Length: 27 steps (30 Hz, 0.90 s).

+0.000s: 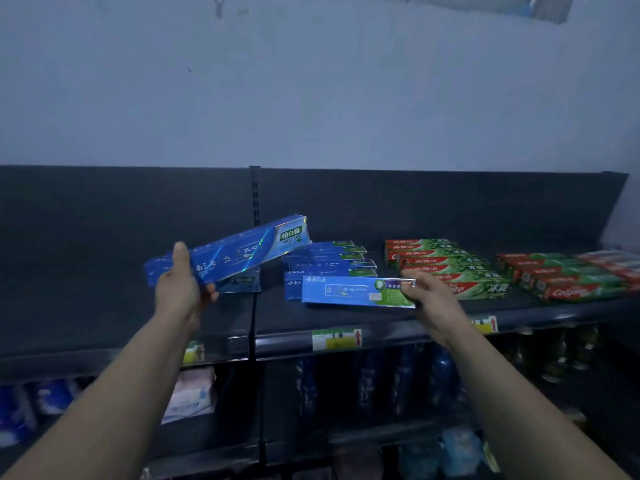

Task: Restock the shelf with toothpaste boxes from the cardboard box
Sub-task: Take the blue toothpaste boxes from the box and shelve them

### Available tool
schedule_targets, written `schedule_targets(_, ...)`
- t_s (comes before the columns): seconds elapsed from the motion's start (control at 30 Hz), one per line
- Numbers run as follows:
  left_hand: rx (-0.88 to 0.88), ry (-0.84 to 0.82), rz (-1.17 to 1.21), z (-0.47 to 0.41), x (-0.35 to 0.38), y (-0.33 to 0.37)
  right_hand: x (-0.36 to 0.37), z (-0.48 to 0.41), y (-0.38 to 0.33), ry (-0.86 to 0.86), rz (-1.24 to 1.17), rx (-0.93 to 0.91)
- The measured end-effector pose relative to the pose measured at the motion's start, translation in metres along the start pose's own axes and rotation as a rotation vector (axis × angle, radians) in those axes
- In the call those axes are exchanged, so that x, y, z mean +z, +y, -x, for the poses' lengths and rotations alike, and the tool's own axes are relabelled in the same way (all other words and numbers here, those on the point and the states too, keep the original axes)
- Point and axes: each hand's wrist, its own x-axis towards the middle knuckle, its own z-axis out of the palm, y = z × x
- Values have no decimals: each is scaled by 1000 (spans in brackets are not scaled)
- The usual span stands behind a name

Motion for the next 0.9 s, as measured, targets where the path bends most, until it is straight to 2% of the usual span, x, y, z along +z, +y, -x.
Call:
schedule_targets(0.3,14,6,-5,3,22,-24,-3,-41,13,-135,289,60)
schedule_targets(0.43,25,-3,-43,7,27,-31,-1,-50,19,-203,415,16)
schedule_targets(0.5,26,-9,-55,9,28,-33,4,-50,16,-193,435,-50)
schedule_targets(0.63,25,-37,-81,10,26,-33,24,-47,-5,-158,511,-298)
schedule_targets(0.77,3,-91,-88,10,21,-27,56,-40,-28,-302,412,-286)
schedule_targets(0.9,-35,-127,-90,-1,9,-17,88,-38,-34,-345,326,-245)
